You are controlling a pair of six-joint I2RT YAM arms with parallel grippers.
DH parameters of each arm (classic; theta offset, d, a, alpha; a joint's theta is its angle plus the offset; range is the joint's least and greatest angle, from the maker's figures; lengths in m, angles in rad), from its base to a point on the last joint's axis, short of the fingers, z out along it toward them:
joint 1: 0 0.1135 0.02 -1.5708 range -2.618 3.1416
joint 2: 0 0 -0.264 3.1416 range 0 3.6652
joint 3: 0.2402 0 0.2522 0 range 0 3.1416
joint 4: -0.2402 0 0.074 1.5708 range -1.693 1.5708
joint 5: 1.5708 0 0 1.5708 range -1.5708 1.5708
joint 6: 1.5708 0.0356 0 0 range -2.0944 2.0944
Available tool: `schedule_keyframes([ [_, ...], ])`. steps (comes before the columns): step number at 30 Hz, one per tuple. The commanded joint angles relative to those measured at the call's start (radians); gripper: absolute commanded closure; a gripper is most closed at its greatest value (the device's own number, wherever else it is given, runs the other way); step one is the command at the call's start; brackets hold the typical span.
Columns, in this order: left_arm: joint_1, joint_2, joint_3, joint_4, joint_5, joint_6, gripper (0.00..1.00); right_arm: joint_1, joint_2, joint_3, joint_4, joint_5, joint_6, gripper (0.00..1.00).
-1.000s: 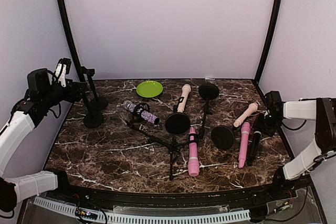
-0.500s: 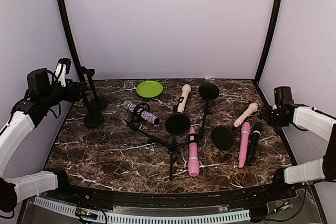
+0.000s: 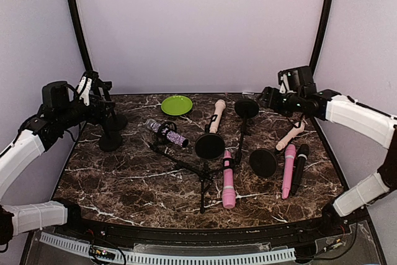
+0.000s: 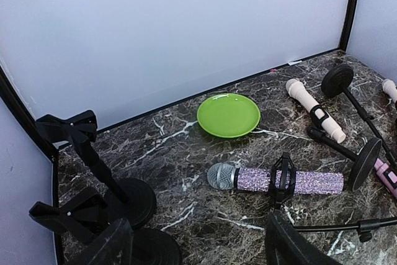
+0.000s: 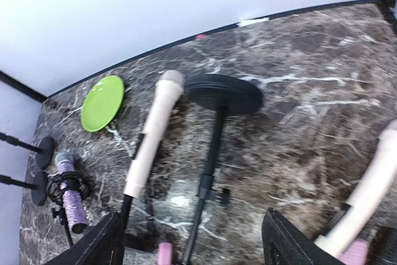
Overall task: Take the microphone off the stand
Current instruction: Pick up the microphone stand with the microphone from the center of the board.
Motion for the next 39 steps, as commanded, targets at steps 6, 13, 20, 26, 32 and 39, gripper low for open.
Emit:
schedule_keyframes([
  [6,-0.006,-0.041,-0.005,0.006,-0.007,0.019,0.24,0.203,0.464,0.374,0.052,-0.017,0.03,0.21],
  [13,-0.01,-0.044,-0.008,0.004,-0.002,0.013,0.23,0.219,0.735,0.601,0.028,0.02,0.066,0.21],
  [20,-0.011,-0.047,-0.009,0.001,-0.015,0.015,0.23,0.22,0.893,0.751,-0.016,0.065,0.104,0.2],
  [26,-0.011,-0.042,-0.009,0.002,-0.014,0.015,0.23,0.214,0.962,0.793,-0.028,0.121,0.125,0.22],
  [32,-0.011,-0.035,-0.009,0.003,-0.013,0.015,0.23,0.203,1.018,0.821,0.008,0.069,0.145,0.28],
  [39,-0.011,-0.031,-0.011,0.004,-0.014,0.016,0.23,0.191,1.048,0.819,0.072,0.005,0.166,0.39],
])
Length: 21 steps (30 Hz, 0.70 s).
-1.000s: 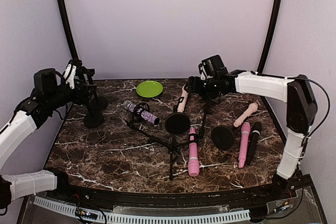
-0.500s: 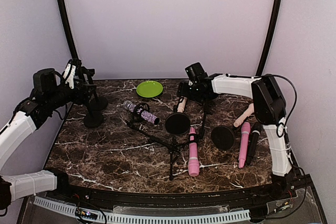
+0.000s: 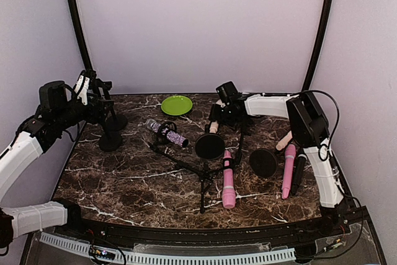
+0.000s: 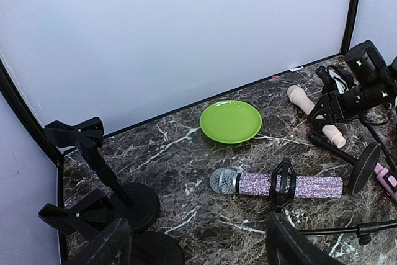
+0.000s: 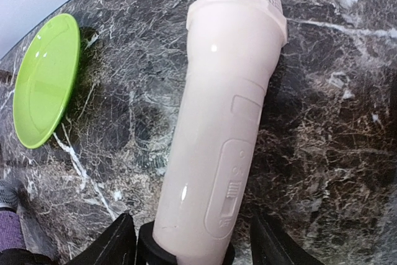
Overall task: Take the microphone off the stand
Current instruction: Pick up the microphone stand with the microphone from the center of the board.
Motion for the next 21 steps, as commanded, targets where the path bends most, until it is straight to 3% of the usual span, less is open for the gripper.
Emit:
schedule_keyframes([
  [1,-0.004,-0.001,-0.011,0.003,-0.002,0.012,0.23,-0.014,0.019,0.026,0.086,-0.044,0.028,0.41],
  [11,-0.004,0.005,-0.015,0.007,-0.012,0.015,0.23,-0.028,-0.057,-0.092,0.285,-0.125,0.052,0.76],
  [21,-0.022,0.032,0.014,0.026,0.039,-0.067,0.24,-0.028,-0.216,-0.201,0.452,-0.178,0.025,0.89],
])
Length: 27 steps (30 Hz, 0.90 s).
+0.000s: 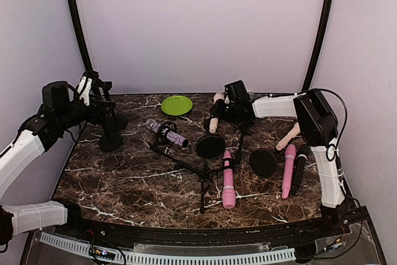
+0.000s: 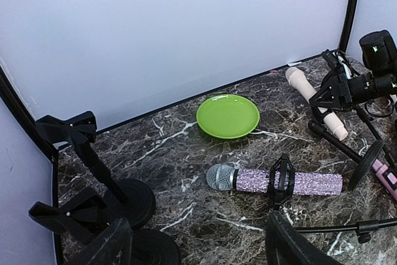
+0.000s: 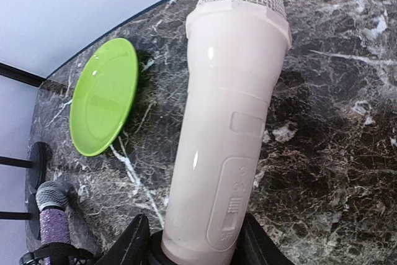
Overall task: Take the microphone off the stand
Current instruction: Pick up the microphone stand with the microphone from the center of the board.
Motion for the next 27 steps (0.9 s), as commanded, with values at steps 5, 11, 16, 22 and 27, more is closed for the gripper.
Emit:
schedule_keyframes([
  [5,-0.082,0.013,0.037,0.082,0.085,-0.156,0.34,-0.002,-0.231,-0.116,0.341,-0.085,-0.04,0.9],
  [11,-0.181,0.048,0.011,0.235,0.134,-0.276,0.35,0.004,-0.338,-0.261,0.561,-0.109,-0.114,0.9],
  [16,-0.267,0.153,0.043,0.308,0.156,-0.295,0.35,0.02,-0.415,-0.347,0.679,-0.128,-0.169,0.92],
  [22,-0.355,0.267,0.092,0.399,0.223,-0.307,0.37,0.034,-0.516,-0.402,0.744,-0.152,-0.176,0.92],
  [27,-0.437,0.365,0.151,0.425,0.245,-0.294,0.38,0.051,-0.611,-0.441,0.768,-0.16,-0.166,0.94],
])
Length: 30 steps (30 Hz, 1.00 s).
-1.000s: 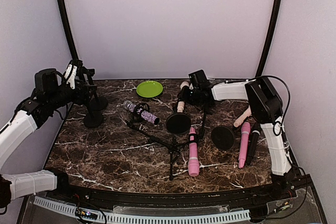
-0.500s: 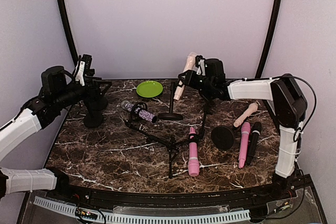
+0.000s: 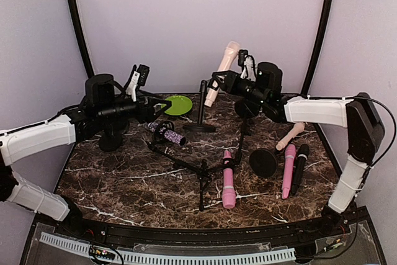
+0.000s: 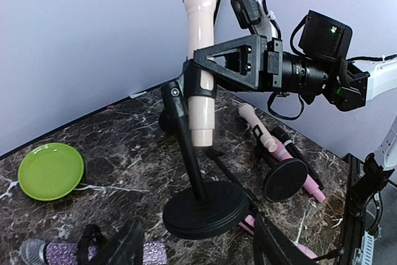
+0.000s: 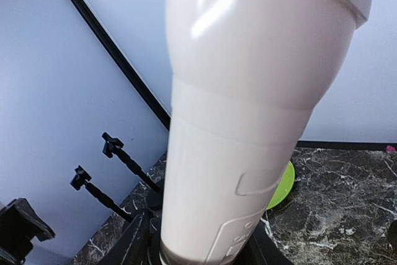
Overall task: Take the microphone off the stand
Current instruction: Pick up the microphone stand with the microphone from the center of the board, then pass from the right arm to the left
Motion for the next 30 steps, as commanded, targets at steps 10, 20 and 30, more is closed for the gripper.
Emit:
schedule_keyframes([
  [10,-0.18,0.236,0.211,0.057,0.025,0.011,0.35,0.078,-0.269,-0.081,0.191,-0.035,-0.017,0.94],
  [20,-0.202,0.295,0.235,0.101,0.078,-0.041,0.43,0.125,-0.307,-0.091,0.157,-0.058,-0.05,0.94],
  [30,-0.22,0.294,0.202,0.107,0.077,-0.07,0.58,0.145,-0.303,-0.081,0.163,-0.069,-0.051,0.94],
])
